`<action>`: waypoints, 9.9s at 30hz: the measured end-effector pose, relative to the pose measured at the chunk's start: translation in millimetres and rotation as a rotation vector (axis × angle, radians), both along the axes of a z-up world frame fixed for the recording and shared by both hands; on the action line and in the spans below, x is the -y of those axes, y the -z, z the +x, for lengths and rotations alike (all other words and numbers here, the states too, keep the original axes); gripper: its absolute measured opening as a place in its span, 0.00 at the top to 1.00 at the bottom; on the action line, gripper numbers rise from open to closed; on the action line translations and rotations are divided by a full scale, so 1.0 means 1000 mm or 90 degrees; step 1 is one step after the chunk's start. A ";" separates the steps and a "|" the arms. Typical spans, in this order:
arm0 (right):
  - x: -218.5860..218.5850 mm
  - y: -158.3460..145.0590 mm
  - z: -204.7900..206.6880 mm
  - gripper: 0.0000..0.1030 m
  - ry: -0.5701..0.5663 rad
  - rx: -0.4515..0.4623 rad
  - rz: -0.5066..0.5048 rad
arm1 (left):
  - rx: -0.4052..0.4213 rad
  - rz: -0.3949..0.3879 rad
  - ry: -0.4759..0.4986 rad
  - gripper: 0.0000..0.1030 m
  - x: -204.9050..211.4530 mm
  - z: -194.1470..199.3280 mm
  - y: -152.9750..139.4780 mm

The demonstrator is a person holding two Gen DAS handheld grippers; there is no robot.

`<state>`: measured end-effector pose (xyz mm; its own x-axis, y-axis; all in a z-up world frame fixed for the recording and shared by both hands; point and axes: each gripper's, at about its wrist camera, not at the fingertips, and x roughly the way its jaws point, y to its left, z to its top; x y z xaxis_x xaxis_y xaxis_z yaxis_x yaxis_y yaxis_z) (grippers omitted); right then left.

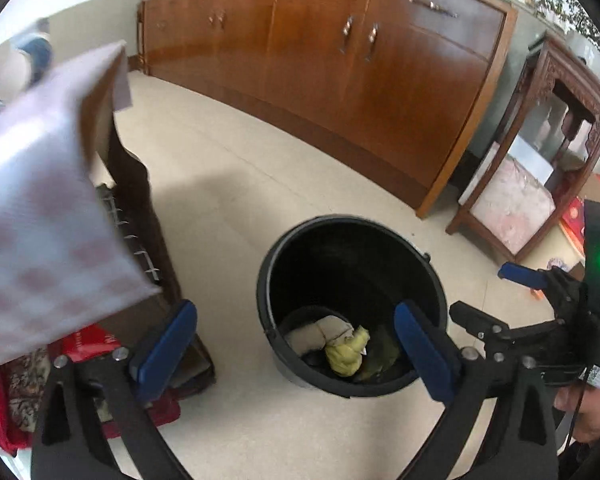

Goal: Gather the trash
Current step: 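Open both tools to drop the bundle and towel into the bucket, then grasp the white tissue with the left tool while the right tool grasps the red plastic bag, then carry the tissue and red bag over the black bucket with both tools, then open both tools to drop the tissue and red bag into the bucket, then move both tools back toward the table items, then grasp the clear plastic bag with the left tool while the right tool grasps the green carton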

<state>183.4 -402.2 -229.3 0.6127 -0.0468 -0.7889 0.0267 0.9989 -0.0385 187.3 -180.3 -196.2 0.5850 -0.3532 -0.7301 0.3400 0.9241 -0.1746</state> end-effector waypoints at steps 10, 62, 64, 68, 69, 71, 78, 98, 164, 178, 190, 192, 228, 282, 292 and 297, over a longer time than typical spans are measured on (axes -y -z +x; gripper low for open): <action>-0.057 -0.087 -0.041 0.00 -0.019 0.099 0.016 | 0.079 0.022 -0.067 0.00 -0.052 -0.077 -0.088; -0.375 -0.161 0.064 0.00 -0.261 0.181 0.020 | 0.150 0.073 -0.419 0.21 -0.391 -0.033 -0.112; -0.384 -0.154 0.079 0.00 -0.269 0.168 0.028 | 0.143 0.080 -0.415 0.21 -0.392 -0.022 -0.107; -0.403 -0.139 0.113 0.00 -0.270 0.139 0.020 | 0.127 0.093 -0.402 0.24 -0.394 0.002 -0.093; -0.405 -0.138 0.118 0.00 -0.272 0.136 0.018 | 0.119 0.097 -0.402 0.26 -0.395 0.009 -0.089; -0.414 -0.132 0.132 0.00 -0.280 0.126 0.011 | 0.107 0.100 -0.405 0.28 -0.397 0.016 -0.084; -0.429 -0.122 0.167 0.17 -0.294 0.098 0.008 | 0.093 0.088 -0.390 0.37 -0.395 0.034 -0.079; -0.410 -0.142 0.113 0.81 -0.365 0.145 0.076 | 0.134 0.057 -0.387 0.61 -0.388 0.001 -0.102; -0.057 -0.119 -0.049 0.83 -0.012 0.135 0.025 | 0.120 0.028 0.041 0.64 -0.027 -0.011 -0.102; -0.017 -0.032 -0.007 0.83 -0.054 0.028 0.028 | 0.018 0.039 0.103 0.64 0.041 0.028 -0.021; 0.015 0.036 0.029 0.18 -0.053 -0.059 0.013 | -0.045 0.071 0.054 0.08 0.044 0.039 0.024; 0.020 0.031 0.026 0.17 -0.030 -0.059 0.010 | -0.025 0.092 0.035 0.00 0.035 0.030 0.014; -0.118 -0.110 -0.045 0.00 -0.065 0.147 0.016 | 0.108 0.081 -0.173 0.00 -0.123 -0.058 -0.106; -0.498 -0.136 0.132 0.48 -0.342 0.106 0.068 | 0.136 0.091 -0.483 0.17 -0.445 -0.014 -0.104; -0.499 -0.123 0.167 0.52 -0.337 0.073 0.063 | 0.106 0.107 -0.460 0.17 -0.443 0.030 -0.097; -0.503 -0.122 0.179 0.54 -0.345 0.065 0.062 | 0.078 0.094 -0.439 0.24 -0.446 0.051 -0.093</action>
<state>362.2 101.1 -107.4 0.6015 0.3671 -0.7096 -0.4935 0.8692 0.0313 238.5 266.0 -103.1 0.7198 0.2239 -0.6571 -0.3205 0.9468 -0.0284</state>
